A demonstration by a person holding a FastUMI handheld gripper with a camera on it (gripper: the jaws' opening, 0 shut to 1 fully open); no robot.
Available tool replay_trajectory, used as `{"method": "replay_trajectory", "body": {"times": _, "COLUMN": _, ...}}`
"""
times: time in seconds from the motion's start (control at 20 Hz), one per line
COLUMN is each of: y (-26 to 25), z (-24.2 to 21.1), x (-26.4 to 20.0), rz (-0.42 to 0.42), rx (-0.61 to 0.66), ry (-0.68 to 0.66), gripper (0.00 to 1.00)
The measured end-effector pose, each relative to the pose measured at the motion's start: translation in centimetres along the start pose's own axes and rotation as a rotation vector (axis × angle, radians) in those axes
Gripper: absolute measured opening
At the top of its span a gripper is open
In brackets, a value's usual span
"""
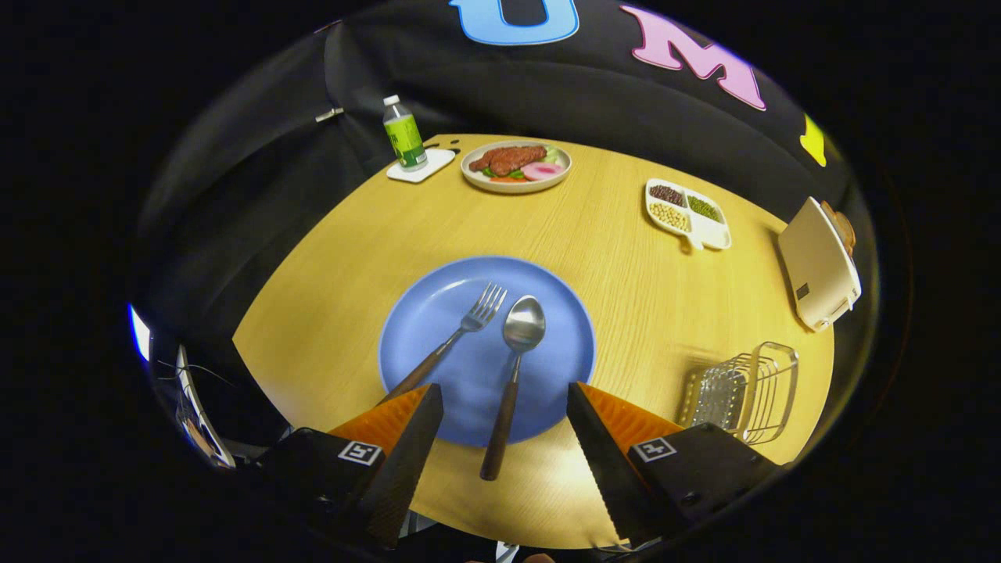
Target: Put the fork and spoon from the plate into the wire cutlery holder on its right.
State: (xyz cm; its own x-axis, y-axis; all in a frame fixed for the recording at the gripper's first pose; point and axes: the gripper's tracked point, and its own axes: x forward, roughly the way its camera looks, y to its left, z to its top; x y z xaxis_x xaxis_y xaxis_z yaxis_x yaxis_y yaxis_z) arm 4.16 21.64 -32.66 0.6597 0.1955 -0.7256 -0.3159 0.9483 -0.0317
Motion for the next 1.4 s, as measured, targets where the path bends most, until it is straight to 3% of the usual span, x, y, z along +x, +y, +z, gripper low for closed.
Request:
{"method": "replay_trajectory", "body": {"times": 0.25, "y": 0.4, "z": -1.7, "x": 3.3, "rz": 0.017, "rx": -0.001, "ry": 0.098, "gripper": 0.95}}
{"method": "replay_trajectory", "body": {"times": 0.3, "y": 0.3, "z": -1.9, "x": 3.7, "rz": 0.011, "rx": -0.003, "ry": 0.107, "gripper": 0.86}}
{"method": "replay_trajectory", "body": {"times": 0.5, "y": 1.0, "z": -3.0, "x": 4.2, "rz": 0.028, "rx": 0.007, "ry": 0.181, "gripper": 0.66}}
{"method": "replay_trajectory", "body": {"times": 0.7, "y": 0.7, "z": -3.1, "x": 4.3, "rz": 0.001, "rx": 0.007, "ry": 0.226, "gripper": 0.53}}
{"method": "replay_trajectory", "body": {"times": 0.8, "y": 0.3, "z": -3.2, "x": 4.1, "rz": 0.001, "rx": 0.029, "ry": 0.245, "gripper": 0.26}}
{"method": "replay_trajectory", "body": {"times": 0.85, "y": -0.4, "z": -2.6, "x": 3.9, "rz": -0.022, "rx": 0.034, "ry": 0.245, "gripper": 0.27}}
{"method": "replay_trajectory", "body": {"times": 0.95, "y": -0.2, "z": -3.0, "x": 4.3, "rz": 0.008, "rx": 0.073, "ry": 0.261, "gripper": 0.15}}
{"method": "replay_trajectory", "body": {"times": 1.15, "y": -0.5, "z": -2.8, "x": 3.6, "rz": 0.056, "rx": 0.101, "ry": 0.277, "gripper": 0.08}}
{"method": "replay_trajectory", "body": {"times": 1.4, "y": -1.9, "z": -1.6, "x": -0.2, "rz": 0.074, "rx": 0.097, "ry": 0.245, "gripper": 0.08}}
